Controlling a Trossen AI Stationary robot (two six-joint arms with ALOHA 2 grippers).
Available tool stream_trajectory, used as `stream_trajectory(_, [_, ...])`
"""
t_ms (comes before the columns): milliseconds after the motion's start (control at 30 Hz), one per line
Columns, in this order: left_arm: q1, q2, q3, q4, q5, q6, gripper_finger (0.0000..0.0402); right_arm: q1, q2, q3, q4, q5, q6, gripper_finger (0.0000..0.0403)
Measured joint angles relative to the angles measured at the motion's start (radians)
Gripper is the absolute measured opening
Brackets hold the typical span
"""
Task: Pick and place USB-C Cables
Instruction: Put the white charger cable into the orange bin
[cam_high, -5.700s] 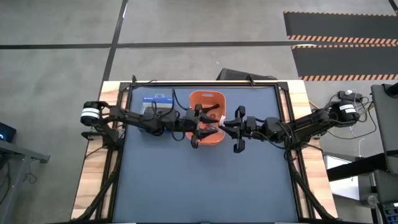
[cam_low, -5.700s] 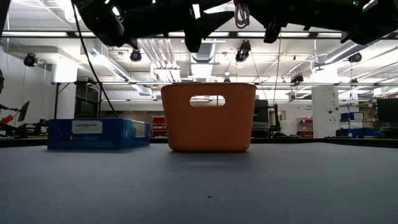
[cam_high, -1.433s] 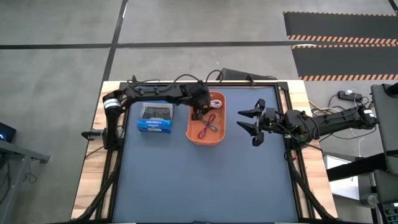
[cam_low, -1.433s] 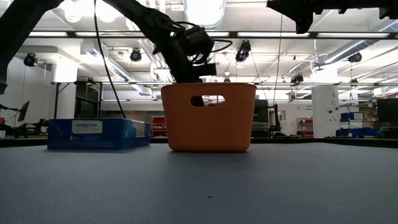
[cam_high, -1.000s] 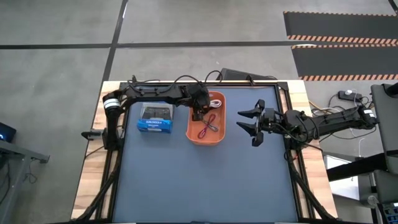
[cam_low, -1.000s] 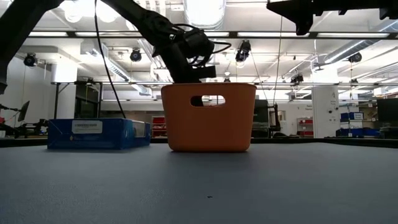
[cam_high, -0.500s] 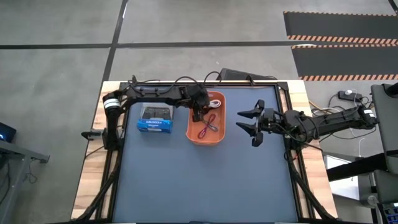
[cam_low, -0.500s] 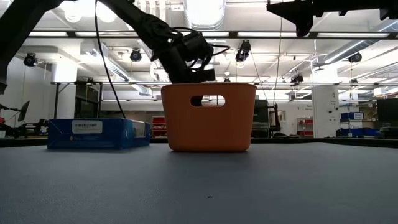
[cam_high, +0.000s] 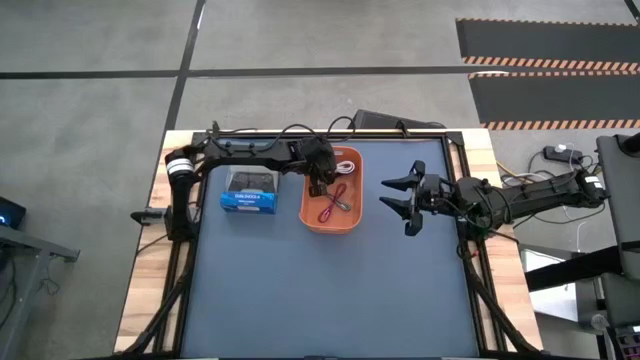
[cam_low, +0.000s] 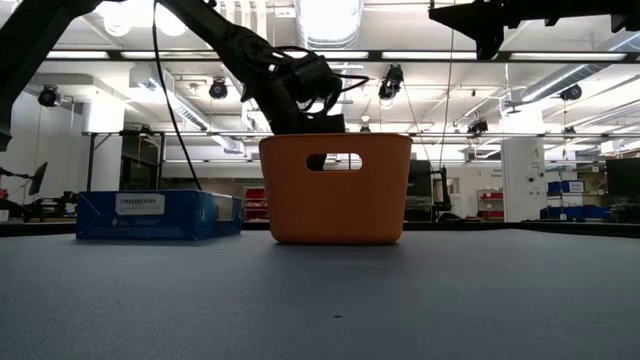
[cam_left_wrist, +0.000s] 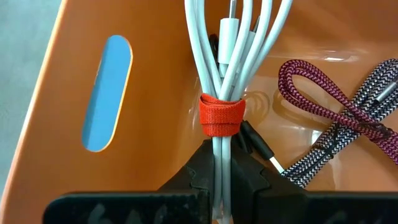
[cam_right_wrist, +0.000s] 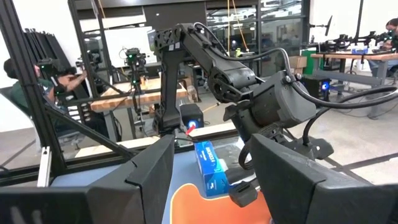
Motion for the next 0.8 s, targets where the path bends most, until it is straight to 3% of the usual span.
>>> stream_trajectory(800, [0.003, 0.000, 0.000, 0.008, -0.011, -0.022, 0.0014, 0.000, 0.000, 0.000, 0.000, 0.000, -0.002, 0.0203])
